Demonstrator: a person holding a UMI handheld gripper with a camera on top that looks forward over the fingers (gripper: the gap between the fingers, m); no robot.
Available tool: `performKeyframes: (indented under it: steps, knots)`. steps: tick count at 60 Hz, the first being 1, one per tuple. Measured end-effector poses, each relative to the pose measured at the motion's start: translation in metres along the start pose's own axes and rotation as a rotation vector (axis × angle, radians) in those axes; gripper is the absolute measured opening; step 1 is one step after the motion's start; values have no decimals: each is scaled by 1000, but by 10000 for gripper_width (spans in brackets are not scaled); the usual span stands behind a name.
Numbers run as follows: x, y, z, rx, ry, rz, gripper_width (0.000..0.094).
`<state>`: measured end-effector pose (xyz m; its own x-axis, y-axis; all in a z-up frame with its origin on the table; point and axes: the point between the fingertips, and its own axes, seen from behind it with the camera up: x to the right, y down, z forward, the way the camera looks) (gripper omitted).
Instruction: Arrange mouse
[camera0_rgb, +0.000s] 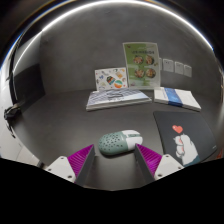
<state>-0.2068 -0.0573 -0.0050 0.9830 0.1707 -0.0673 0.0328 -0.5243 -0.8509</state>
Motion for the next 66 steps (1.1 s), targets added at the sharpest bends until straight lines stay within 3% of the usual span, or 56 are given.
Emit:
performKeyframes:
  steps: [26,31,33,34,36,43,49,54,59,66]
  knots:
    - [-19,-37,75,10,202,48,810]
    - [-27,-37,76,26,186,33,578]
    - [-28,-37,75,29,186,38,559]
    - [-28,-36,75,28,186,36,605]
    - [-29,-36,74,17,182,37,506]
    - [-35,-35,71,2,154,11,425]
    - [-60,-34,58,-10,52,-56,405]
    - [-81,-67,27,68,-40,-95,406]
    - [-67,-128,-19,208,-77,-143,405]
    - [25,-213,-95,390,11,-175,400]
